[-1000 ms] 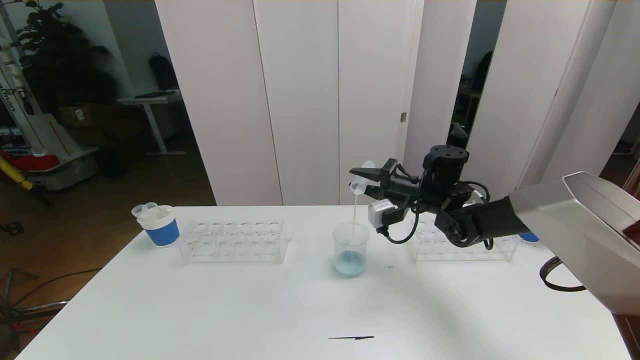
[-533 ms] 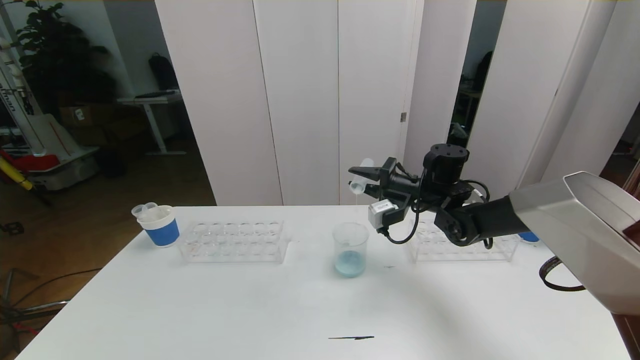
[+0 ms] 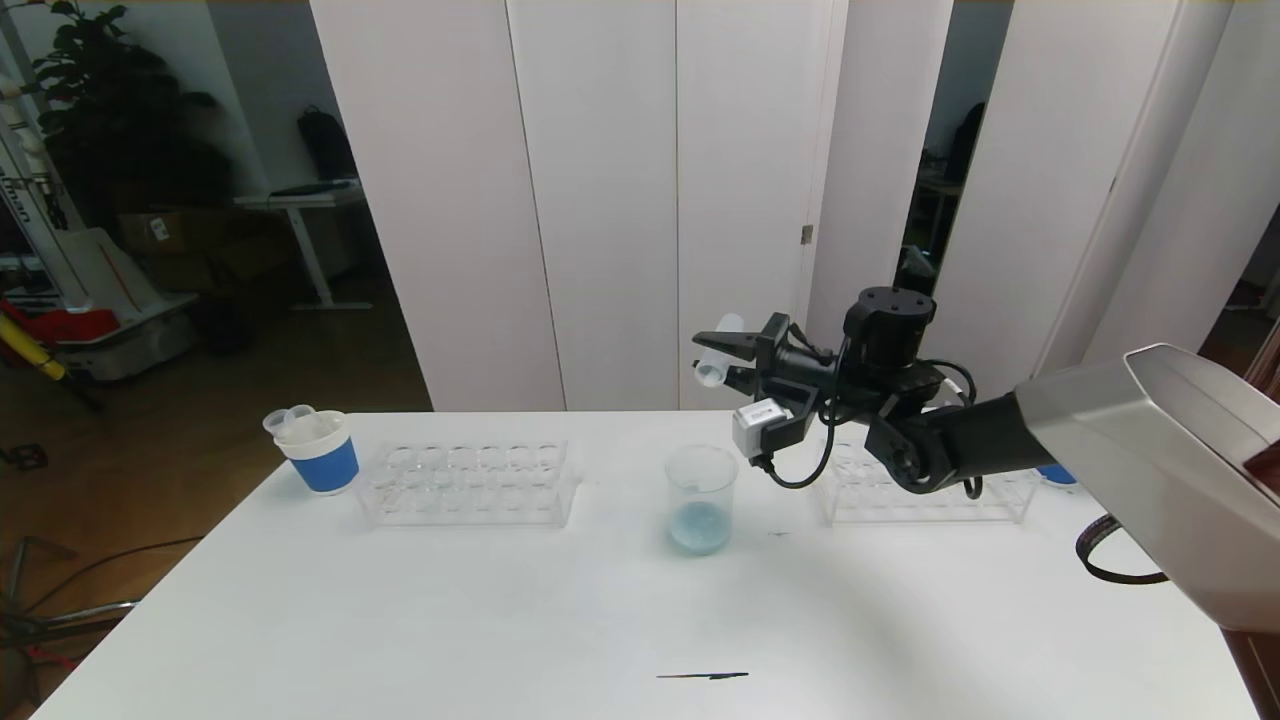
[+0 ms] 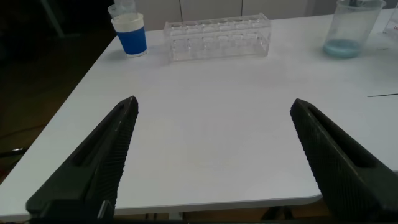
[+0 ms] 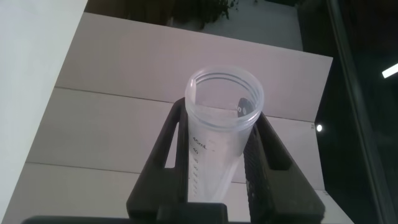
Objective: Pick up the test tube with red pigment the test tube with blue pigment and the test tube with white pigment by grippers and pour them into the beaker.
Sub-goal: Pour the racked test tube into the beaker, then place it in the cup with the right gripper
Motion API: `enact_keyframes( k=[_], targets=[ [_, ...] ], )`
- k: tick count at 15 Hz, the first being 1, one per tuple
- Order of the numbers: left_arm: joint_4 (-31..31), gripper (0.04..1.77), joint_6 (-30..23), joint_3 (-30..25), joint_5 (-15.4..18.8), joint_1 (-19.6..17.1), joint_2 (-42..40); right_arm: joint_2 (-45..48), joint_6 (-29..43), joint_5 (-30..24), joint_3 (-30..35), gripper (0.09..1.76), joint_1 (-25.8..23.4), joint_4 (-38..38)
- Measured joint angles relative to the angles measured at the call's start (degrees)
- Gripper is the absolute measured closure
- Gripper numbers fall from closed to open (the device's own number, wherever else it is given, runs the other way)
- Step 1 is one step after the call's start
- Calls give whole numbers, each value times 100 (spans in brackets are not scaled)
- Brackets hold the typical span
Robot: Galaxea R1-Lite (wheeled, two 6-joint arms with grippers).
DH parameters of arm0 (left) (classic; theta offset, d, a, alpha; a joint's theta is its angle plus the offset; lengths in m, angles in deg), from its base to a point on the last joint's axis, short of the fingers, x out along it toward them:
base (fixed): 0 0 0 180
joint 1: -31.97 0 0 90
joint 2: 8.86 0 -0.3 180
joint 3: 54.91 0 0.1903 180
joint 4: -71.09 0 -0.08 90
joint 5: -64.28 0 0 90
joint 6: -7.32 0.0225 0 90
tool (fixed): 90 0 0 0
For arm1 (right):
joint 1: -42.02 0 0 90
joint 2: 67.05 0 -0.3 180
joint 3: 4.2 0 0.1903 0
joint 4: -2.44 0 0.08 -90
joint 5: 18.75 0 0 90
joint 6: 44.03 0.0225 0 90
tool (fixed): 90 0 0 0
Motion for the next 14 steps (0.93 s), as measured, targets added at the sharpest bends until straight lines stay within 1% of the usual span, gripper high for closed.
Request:
enact_keyframes(
  k=[5,7,11,14],
  targets=[
    [0,6,0,0,0,0,0,-6,-72,6,-9,127,12,-55],
    [0,6,0,0,0,2,0,-6,29,99,5,127,28,-40],
    [0,6,1,0,2,2,0,177,510,524,57,127,37,-46],
    [0,6,1,0,0,0,0,551,892,880,96,127,43,-41]
  ],
)
